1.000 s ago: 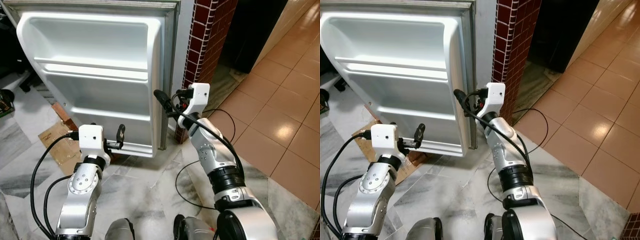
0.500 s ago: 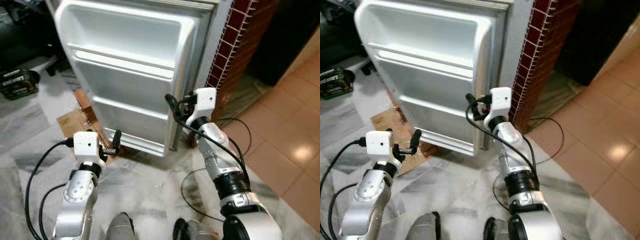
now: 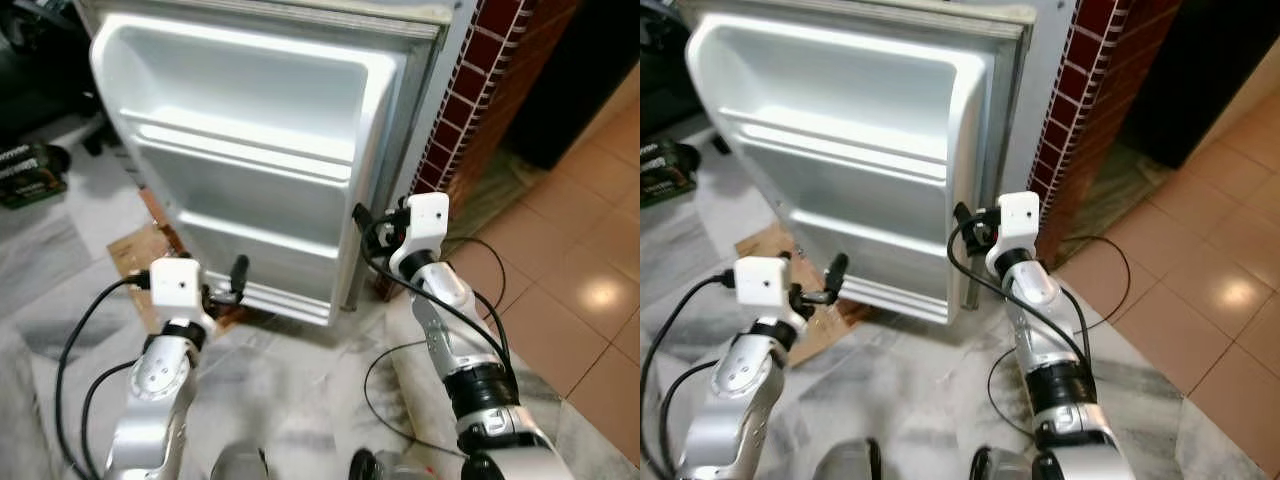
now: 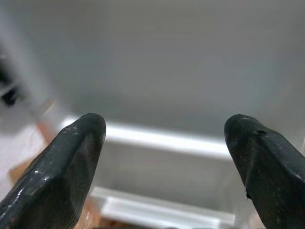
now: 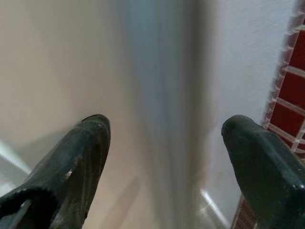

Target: Restocking fridge

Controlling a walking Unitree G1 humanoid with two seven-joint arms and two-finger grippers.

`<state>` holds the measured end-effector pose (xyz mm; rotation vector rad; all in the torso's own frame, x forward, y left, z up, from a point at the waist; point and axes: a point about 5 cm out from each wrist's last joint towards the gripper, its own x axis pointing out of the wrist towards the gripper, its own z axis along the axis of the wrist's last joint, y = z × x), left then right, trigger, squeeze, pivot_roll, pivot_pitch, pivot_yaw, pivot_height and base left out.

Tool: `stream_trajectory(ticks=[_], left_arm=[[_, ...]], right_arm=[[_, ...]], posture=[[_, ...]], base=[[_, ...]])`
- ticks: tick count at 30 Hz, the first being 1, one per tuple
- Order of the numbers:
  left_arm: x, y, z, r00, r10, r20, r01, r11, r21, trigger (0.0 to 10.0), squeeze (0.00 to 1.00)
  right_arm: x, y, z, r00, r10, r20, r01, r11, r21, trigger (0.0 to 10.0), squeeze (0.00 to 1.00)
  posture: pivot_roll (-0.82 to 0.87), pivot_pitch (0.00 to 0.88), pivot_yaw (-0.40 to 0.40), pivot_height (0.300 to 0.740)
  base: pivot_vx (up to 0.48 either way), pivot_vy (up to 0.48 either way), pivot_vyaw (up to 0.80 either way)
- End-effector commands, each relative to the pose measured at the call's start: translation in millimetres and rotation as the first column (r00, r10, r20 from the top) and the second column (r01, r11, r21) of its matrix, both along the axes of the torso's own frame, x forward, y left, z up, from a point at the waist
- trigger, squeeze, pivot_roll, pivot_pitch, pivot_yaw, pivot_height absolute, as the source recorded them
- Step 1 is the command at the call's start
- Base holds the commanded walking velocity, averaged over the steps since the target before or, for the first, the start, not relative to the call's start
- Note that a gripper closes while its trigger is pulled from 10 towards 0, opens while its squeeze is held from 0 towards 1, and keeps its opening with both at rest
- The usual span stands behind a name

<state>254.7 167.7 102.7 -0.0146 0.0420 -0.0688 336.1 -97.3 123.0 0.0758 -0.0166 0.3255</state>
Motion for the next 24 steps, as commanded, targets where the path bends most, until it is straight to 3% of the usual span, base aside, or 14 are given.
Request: stream_trajectory(ticks=[1,12,23,24], left_arm=[[-1.6,-7.1,-4.5,1.000,-0.016,-0.019,0.016,1.000,-0.009,10.0,0.00],[-1.4,-6.2,-5.5,1.000,-0.012,-0.024,0.012,1.000,-0.005,10.0,0.00],[0.7,-6.2,-5.7,1.000,-0.017,-0.026,0.017,1.000,0.002,10.0,0.00],[0.7,-7.0,-5.8,0.999,-0.020,-0.026,0.020,1.000,0.004,10.0,0.00]], right_arm=[[2.0,-13.3,6.5,0.999,-0.040,0.028,0.040,0.999,-0.016,10.0,0.00],[-0.4,-24.7,3.0,0.997,-0.077,0.016,0.077,0.997,-0.008,10.0,0.00],[17.6,-0.2,19.7,1.000,0.003,0.001,-0.003,0.995,0.102,10.0,0.00],[21.4,8.1,23.6,1.000,0.014,0.008,-0.015,0.994,0.107,10.0,0.00]], posture=[[0.07,0.140,0.017,0.740],[0.07,0.139,0.020,0.740],[0.07,0.139,0.027,0.740],[0.07,0.139,0.028,0.740]], base=[[0.000,0.000,0.00],[0.000,0.000,0.00],[0.000,0.000,0.00],[0.000,0.000,0.00]])
